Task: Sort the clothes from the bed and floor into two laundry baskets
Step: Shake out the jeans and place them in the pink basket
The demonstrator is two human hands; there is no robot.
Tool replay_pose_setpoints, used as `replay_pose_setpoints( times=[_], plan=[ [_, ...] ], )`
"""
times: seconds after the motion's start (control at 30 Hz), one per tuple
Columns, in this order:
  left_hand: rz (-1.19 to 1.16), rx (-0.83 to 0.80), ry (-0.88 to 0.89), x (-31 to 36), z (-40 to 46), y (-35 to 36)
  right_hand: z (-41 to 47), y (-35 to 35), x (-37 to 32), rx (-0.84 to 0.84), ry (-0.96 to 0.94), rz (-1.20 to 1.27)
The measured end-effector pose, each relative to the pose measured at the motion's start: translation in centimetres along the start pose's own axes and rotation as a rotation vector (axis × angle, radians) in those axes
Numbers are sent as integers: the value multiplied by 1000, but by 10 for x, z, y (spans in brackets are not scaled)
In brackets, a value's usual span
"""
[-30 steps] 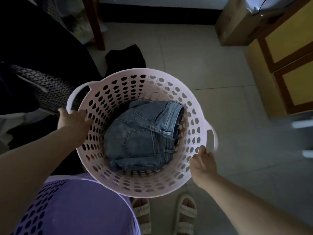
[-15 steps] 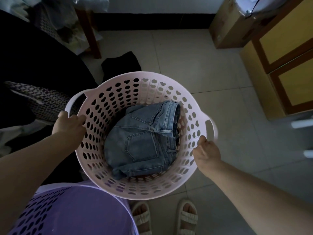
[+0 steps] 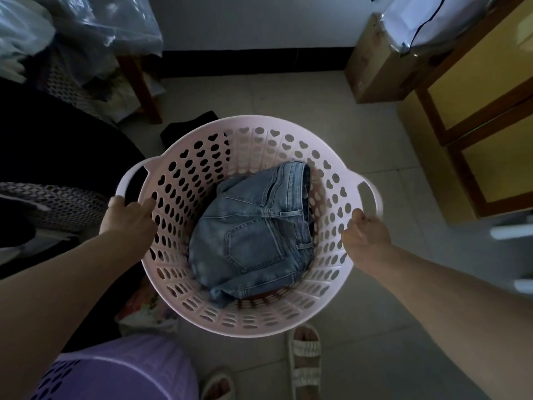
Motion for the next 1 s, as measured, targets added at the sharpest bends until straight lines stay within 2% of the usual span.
replay_pose_setpoints(
  times=[0.57,1.0],
  plan=[
    [-22,79,-10,73,91,-132,77,40,151,26,49,-4],
    [-72,29,-30,102,118,-129,119,64,168,70,140,33]
  ],
)
Point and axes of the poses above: each hand's wrist, its own z-axis towards the middle knuckle, its own y-axis out of the palm, x = y × z, the point moved 10 cm from there along z, towards the middle knuckle, and after that the axes turned 5 degrees about x, right-handed, at the moved point
